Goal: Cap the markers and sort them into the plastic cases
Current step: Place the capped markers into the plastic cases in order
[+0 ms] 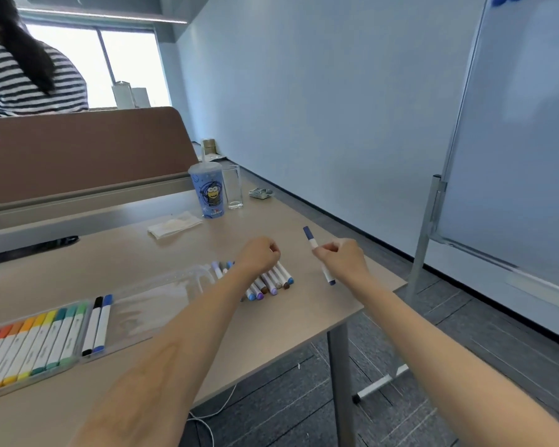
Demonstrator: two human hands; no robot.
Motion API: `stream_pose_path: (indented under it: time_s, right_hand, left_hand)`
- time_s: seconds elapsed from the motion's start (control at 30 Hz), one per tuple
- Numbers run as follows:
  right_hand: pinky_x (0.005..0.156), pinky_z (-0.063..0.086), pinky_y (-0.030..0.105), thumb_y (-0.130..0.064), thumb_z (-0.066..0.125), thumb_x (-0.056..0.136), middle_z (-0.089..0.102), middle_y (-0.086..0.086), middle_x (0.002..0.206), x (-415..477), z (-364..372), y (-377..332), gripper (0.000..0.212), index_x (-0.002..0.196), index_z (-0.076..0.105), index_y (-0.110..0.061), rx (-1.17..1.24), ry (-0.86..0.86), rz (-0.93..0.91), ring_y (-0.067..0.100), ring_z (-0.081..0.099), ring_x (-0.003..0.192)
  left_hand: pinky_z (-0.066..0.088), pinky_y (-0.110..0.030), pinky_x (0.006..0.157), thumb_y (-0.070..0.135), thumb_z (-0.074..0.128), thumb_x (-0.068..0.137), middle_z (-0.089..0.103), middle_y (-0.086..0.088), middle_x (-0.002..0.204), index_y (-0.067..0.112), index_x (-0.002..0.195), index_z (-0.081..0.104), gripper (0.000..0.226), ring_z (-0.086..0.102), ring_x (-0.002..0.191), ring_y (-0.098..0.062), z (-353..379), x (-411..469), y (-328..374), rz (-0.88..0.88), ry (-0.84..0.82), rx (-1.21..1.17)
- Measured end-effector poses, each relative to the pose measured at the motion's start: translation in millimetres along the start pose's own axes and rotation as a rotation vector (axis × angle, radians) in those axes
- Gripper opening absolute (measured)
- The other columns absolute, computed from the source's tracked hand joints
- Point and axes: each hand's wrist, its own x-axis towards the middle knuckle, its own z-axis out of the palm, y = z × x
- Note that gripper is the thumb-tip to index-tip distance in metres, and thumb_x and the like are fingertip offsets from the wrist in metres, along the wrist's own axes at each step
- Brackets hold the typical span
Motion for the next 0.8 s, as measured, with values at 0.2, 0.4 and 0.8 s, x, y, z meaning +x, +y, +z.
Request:
stream_pose_path:
  time_s: [0.2,0.4,0.8]
  right_hand:
    - [0.055,0.059,0.037,-0.029,0.065,0.086,0.067,-0.001,0.084,2,-14,5,0.019,0.093,0.073,-0.013,-0.024,0.009,0.007,0.018,0.064,0.069]
    - [0.047,0.054,0.029,-0.029,0.065,0.086,0.066,-0.003,0.086,2,-17,6,0.021,0.098,0.073,-0.013,-0.022,0.006,-0.004,0.015,0.063,0.071]
    - [0.040,0.042,0.016,-0.030,0.064,0.088,0.066,-0.002,0.089,2,-18,13,0.024,0.101,0.072,-0.012,0.026,-0.005,0.004,0.008,0.059,0.070]
  left_hand:
    - [0.047,-0.033,0.080,0.026,0.060,0.088,0.068,-0.008,0.100,0.010,0.099,0.063,0.019,0.061,0.095,-0.023,7,1,-1,-0.070,0.025,0.104]
    - [0.040,-0.030,0.076,0.035,0.063,0.086,0.060,-0.010,0.108,0.007,0.111,0.056,0.038,0.057,0.101,-0.027,5,3,4,-0.103,0.046,0.254]
    - [0.039,-0.027,0.071,0.038,0.059,0.086,0.053,-0.003,0.089,0.013,0.097,0.052,0.028,0.052,0.086,-0.021,7,3,18,-0.152,-0.022,0.344]
